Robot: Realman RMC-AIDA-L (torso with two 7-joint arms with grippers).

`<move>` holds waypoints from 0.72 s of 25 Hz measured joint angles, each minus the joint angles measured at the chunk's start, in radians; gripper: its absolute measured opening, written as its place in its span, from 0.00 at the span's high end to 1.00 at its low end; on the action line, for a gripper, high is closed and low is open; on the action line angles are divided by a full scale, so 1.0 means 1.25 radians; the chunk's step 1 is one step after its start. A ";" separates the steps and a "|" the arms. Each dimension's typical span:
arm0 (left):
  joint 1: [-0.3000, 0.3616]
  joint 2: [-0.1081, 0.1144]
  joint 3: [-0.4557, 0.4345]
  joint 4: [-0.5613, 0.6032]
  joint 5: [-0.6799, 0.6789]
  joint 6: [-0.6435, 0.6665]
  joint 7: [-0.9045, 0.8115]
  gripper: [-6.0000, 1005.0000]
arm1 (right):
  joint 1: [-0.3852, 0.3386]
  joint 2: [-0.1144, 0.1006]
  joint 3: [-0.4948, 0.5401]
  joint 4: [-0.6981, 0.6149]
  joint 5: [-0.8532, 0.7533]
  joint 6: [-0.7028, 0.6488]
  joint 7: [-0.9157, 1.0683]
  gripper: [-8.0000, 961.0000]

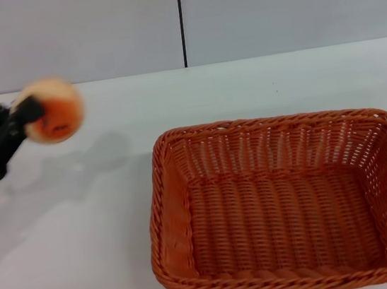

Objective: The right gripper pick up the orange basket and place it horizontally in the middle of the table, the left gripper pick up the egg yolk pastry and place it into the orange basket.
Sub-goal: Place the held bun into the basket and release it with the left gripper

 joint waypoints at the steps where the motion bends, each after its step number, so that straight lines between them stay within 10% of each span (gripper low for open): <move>1: -0.003 -0.010 0.002 -0.017 0.004 -0.003 -0.010 0.95 | 0.000 0.001 0.000 0.000 0.000 0.000 0.000 0.45; 11: -0.148 -0.123 0.018 -0.058 0.202 0.011 -0.022 0.93 | 0.009 0.004 0.000 0.020 0.000 -0.001 -0.002 0.45; 18: -0.181 -0.125 0.034 -0.024 0.182 0.064 -0.022 0.91 | 0.008 0.005 -0.010 0.028 -0.001 -0.001 -0.002 0.45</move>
